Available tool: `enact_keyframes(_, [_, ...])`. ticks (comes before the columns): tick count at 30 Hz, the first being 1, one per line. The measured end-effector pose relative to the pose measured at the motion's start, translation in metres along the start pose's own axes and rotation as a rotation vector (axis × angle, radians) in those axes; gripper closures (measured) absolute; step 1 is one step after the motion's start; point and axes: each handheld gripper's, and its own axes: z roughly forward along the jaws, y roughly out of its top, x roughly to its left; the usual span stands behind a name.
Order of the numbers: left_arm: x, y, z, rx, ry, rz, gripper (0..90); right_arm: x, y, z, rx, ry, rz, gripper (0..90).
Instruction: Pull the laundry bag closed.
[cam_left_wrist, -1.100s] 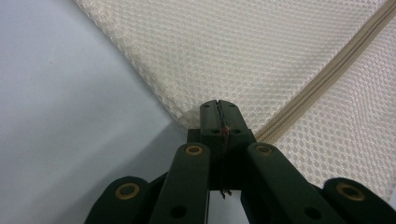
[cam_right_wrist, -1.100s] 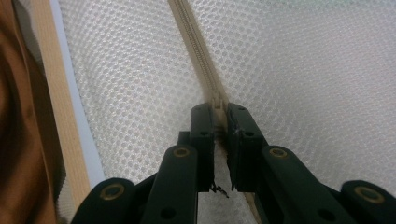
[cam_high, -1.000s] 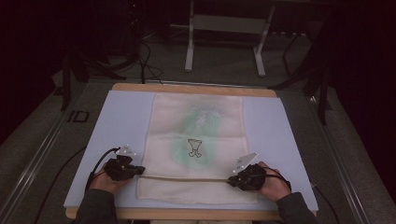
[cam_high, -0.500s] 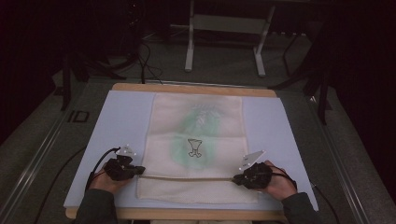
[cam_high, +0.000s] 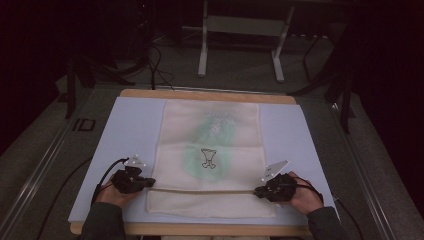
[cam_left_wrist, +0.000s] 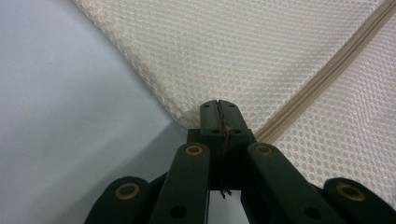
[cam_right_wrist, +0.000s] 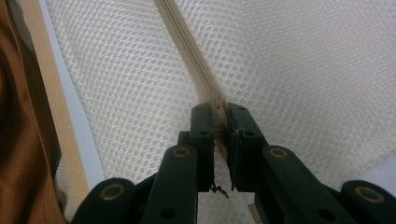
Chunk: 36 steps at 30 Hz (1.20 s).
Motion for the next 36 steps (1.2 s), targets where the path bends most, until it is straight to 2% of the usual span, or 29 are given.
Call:
enact_keyframes(9, [0.0, 0.0, 0.0, 0.0, 0.0, -0.001, 90.0, -0.002, -0.004, -0.002, 0.008, -0.003, 0.009, 82.2])
enact_keyframes(20, [0.0, 0.0, 0.0, -0.001, -0.001, -0.001, 90.0, -0.006, -0.01, -0.007, -0.019, 0.015, 0.026, 82.3])
enact_keyframes(31, [0.0, 0.0, 0.0, 0.0, -0.001, 0.0, 90.0, -0.005, -0.009, -0.008, -0.002, 0.006, 0.002, 82.4])
enact_keyframes(36, [0.0, 0.0, 0.0, 0.0, -0.001, 0.0, 90.0, -0.004, -0.007, -0.013, -0.017, -0.004, -0.001, 82.3])
